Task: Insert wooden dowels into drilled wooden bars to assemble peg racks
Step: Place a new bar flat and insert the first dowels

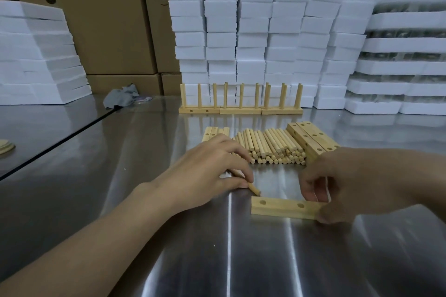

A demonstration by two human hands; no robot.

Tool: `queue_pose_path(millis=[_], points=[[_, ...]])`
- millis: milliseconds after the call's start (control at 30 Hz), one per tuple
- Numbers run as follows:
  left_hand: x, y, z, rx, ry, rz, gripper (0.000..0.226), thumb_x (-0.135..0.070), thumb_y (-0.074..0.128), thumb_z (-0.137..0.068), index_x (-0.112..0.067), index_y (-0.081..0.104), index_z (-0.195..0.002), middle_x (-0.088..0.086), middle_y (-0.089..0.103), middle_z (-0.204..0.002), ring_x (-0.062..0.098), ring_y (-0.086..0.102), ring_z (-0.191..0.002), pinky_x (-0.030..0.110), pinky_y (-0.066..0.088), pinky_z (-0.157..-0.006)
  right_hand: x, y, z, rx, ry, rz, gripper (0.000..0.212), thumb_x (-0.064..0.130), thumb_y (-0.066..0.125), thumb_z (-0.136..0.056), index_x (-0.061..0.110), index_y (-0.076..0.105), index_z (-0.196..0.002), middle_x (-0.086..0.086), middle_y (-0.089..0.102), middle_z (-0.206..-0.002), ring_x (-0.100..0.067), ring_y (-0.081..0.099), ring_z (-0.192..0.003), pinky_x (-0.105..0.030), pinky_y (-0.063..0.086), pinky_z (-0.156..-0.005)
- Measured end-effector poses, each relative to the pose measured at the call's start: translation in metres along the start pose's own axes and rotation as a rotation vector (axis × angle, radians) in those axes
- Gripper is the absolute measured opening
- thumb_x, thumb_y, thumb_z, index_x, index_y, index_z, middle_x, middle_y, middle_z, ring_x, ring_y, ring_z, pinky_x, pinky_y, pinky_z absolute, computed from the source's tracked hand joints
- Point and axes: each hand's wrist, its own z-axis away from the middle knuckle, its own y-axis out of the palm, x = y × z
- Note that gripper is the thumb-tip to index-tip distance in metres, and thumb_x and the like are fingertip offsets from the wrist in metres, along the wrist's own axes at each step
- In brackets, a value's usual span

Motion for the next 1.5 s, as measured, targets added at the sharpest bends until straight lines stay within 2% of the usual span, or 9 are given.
queue_pose_path(millis=[100, 200, 333, 433, 567, 867, 1100, 1400, 1500], points=[[-0.007, 0.008, -0.002, -0.097, -0.013, 0.106, 0.014, -0.039, 0.068, -0.101, -0.037, 0.076, -0.113, -0.025, 0.065, -0.116, 0.004, 0.053, -0.116, 0.029, 0.048, -0.094, 0.001, 0.000, 0.000, 0.004, -0.002, 0.003, 0.025, 0.061, 0.075, -0.073, 0.054, 0.062, -0.093, 0.039, 0.055, -0.100, -0.001, 0.062, -0.084, -0.028, 0.055, -0.076], [-0.015, 0.012, -0.005, -0.305, -0.159, 0.491, 0.013, -0.025, 0.068, -0.101, -0.029, 0.076, -0.112, -0.020, 0.072, -0.104, 0.006, 0.066, -0.104, 0.019, 0.052, -0.083, 0.004, 0.003, -0.005, -0.064, -0.042, -0.027, 0.023, 0.060, 0.077, -0.077, 0.053, 0.063, -0.094, 0.040, 0.056, -0.098, 0.002, 0.060, -0.082, -0.025, 0.049, -0.071], [-0.017, 0.008, -0.008, -0.498, -0.354, 0.833, 0.014, -0.017, 0.069, -0.100, -0.022, 0.075, -0.112, -0.006, 0.080, -0.102, 0.009, 0.075, -0.098, 0.029, 0.063, -0.076, 0.011, 0.015, -0.019, -0.259, -0.095, -0.057, 0.015, 0.060, 0.072, -0.088, 0.049, 0.066, -0.096, 0.026, 0.064, -0.091, 0.003, 0.060, -0.085, -0.028, 0.051, -0.076], [-0.014, 0.005, -0.006, -0.522, -0.450, 0.963, 0.016, -0.023, 0.067, -0.103, -0.022, 0.075, -0.116, -0.005, 0.081, -0.106, 0.011, 0.077, -0.100, 0.028, 0.059, -0.081, 0.011, 0.021, -0.026, -0.325, -0.081, -0.013, 0.022, 0.063, 0.067, -0.091, 0.046, 0.067, -0.105, 0.024, 0.064, -0.096, -0.001, 0.061, -0.091, -0.033, 0.056, -0.082], [-0.015, 0.005, -0.006, -0.513, -0.503, 1.107, 0.017, -0.030, 0.067, -0.104, -0.024, 0.077, -0.116, -0.003, 0.081, -0.111, 0.014, 0.077, -0.094, 0.030, 0.049, -0.072, 0.018, 0.025, -0.030, -0.452, -0.137, -0.160, 0.041, 0.074, 0.064, -0.084, 0.047, 0.069, -0.115, 0.026, 0.065, -0.098, 0.005, 0.061, -0.094, -0.024, 0.054, -0.080], [-0.019, 0.006, -0.004, -0.432, -0.436, 1.158, 0.026, -0.042, 0.072, -0.095, -0.027, 0.079, -0.116, 0.000, 0.081, -0.115, 0.017, 0.077, -0.101, 0.040, 0.052, -0.085, 0.040, 0.040, -0.040, -0.649, -0.277, -0.537, 0.024, 0.057, 0.074, -0.088, 0.034, 0.075, -0.080, 0.014, 0.074, -0.077, -0.006, 0.069, -0.074, -0.024, 0.056, -0.067], [-0.023, 0.005, -0.003, -0.376, -0.396, 1.132, 0.031, -0.037, 0.073, -0.098, -0.029, 0.075, -0.128, -0.002, 0.080, -0.116, 0.015, 0.076, -0.105, 0.034, 0.049, -0.078, 0.038, 0.044, -0.042, -0.554, -0.212, -0.546, 0.025, 0.046, 0.075, -0.093, 0.029, 0.073, -0.075, 0.013, 0.071, -0.072, -0.003, 0.065, -0.072, -0.013, 0.047, -0.064], [-0.013, -0.003, -0.002, -0.433, -0.403, 1.095, 0.019, -0.038, 0.072, -0.098, -0.028, 0.082, -0.110, -0.005, 0.079, -0.105, 0.010, 0.070, -0.091, 0.030, 0.047, -0.072, 0.036, 0.037, -0.039, -0.469, -0.214, -0.540, 0.017, 0.032, 0.073, -0.092, 0.024, 0.075, -0.077, 0.003, 0.069, -0.073, -0.011, 0.062, -0.069, -0.024, 0.049, -0.063], [-0.003, -0.014, 0.000, -0.460, -0.401, 0.954, 0.012, -0.024, 0.070, -0.102, -0.019, 0.081, -0.101, -0.003, 0.078, -0.092, 0.008, 0.068, -0.080, 0.026, 0.048, -0.069, 0.027, 0.026, -0.035, -0.463, -0.184, -0.703, 0.014, 0.029, 0.074, -0.095, 0.029, 0.081, -0.082, 0.001, 0.074, -0.074, -0.006, 0.062, -0.059, -0.013, 0.045, -0.053]])
